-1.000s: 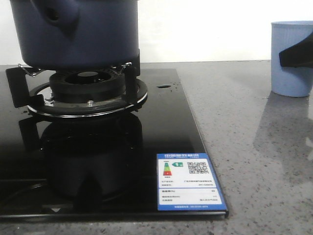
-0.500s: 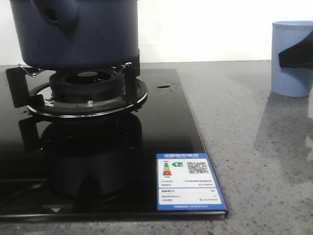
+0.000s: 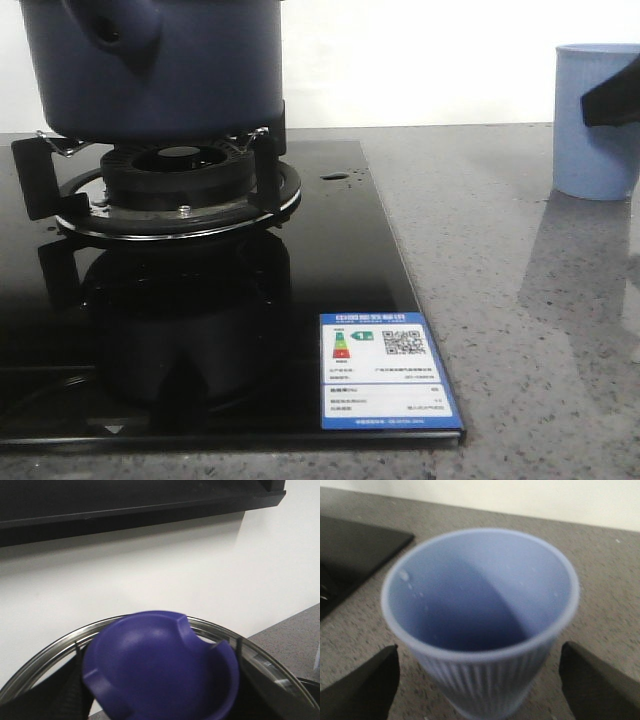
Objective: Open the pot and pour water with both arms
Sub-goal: 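Open the right gripper and withdraw it from the cup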
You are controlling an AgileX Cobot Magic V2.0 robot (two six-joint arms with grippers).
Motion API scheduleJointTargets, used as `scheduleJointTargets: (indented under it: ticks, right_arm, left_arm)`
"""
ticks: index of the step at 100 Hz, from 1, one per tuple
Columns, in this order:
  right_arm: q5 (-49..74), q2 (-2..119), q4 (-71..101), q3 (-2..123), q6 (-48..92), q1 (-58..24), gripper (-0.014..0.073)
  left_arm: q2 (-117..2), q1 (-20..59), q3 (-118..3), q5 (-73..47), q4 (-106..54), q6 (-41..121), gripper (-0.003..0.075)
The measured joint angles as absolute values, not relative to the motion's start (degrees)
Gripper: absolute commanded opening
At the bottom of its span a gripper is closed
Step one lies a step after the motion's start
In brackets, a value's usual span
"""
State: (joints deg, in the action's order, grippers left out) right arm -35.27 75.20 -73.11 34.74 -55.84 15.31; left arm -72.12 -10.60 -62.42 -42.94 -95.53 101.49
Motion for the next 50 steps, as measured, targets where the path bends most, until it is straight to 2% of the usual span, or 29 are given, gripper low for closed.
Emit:
scheduleJointTargets:
  ticks: [28, 50]
  right_arm:
    - [-32.6, 70.8, -81.1, 32.9, -64.3, 15.3, 0.0590]
    - [-30.8, 63.8, -81.4, 25.5, -65.5, 15.3, 0.0589]
  left_arm:
    - [-72.1, -10.6, -62.4, -44.5, -96.4, 101.5, 0.0369]
    - [-72.1, -10.6, -62.4, -48.2, -96.5, 101.5, 0.0369]
